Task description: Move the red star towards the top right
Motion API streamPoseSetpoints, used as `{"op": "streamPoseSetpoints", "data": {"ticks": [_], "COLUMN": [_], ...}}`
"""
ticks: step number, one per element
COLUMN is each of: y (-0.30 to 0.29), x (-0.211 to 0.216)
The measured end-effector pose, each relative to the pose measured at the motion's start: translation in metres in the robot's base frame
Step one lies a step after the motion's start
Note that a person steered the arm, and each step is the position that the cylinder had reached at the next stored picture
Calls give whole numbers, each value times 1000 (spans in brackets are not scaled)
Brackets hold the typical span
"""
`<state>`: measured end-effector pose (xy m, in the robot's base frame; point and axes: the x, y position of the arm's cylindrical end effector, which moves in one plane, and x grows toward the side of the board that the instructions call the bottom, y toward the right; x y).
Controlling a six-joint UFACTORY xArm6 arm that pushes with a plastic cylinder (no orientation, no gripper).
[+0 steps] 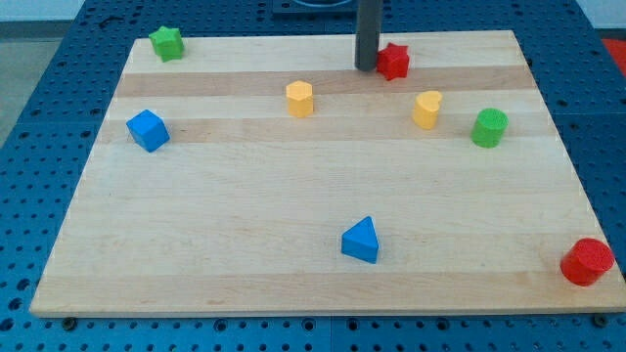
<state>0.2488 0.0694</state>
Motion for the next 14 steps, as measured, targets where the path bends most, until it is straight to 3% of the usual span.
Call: {"op": "streamPoseSetpoints", "data": {"ticks": [2,3,5,9,11,12,14], "y": [35,-6,-26,87,56,73,126], "x": [-32,-32,5,-16,37,49,5]}}
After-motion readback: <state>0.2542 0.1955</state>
